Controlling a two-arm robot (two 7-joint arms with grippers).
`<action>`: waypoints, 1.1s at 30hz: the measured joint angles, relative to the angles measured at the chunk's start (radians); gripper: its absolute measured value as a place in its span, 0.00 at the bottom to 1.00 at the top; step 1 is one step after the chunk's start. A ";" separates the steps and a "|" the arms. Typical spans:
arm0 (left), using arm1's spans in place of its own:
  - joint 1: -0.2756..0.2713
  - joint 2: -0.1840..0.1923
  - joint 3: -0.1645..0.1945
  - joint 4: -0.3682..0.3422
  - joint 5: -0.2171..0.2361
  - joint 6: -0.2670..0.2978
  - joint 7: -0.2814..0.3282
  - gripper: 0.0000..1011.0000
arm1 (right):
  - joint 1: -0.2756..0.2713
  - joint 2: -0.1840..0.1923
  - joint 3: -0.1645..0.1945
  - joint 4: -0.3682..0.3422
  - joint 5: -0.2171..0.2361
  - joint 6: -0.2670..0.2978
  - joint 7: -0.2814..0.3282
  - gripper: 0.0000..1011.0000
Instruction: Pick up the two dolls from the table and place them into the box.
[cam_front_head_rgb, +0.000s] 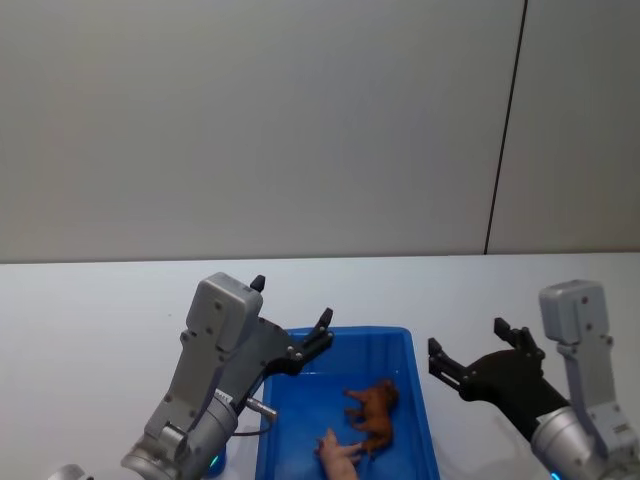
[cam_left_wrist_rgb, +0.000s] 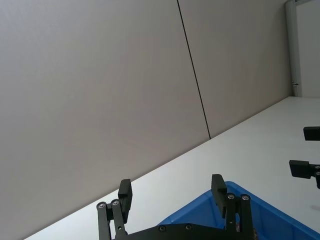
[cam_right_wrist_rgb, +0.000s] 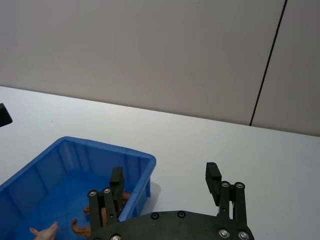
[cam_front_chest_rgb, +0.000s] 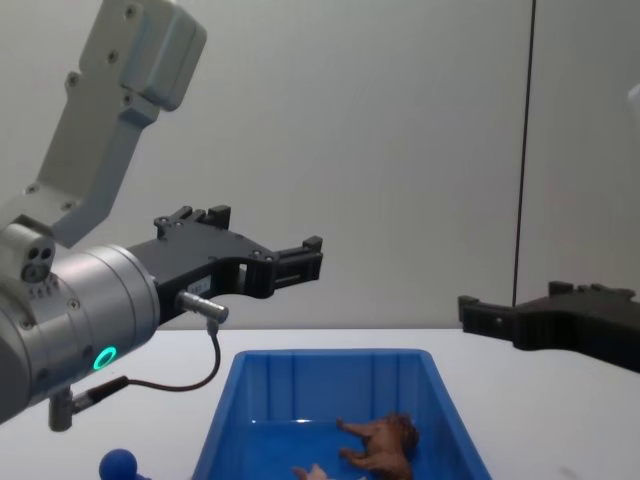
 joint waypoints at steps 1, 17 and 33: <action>0.000 0.000 0.000 0.000 0.000 0.000 0.000 0.99 | -0.002 0.002 0.001 -0.002 0.001 -0.001 -0.003 0.99; 0.034 0.031 -0.021 -0.038 -0.053 0.080 0.037 0.99 | -0.028 0.019 0.014 -0.026 0.017 -0.008 -0.033 0.99; 0.109 0.101 -0.062 -0.110 -0.172 0.222 0.111 0.99 | -0.034 0.023 0.016 -0.031 0.021 -0.010 -0.040 0.99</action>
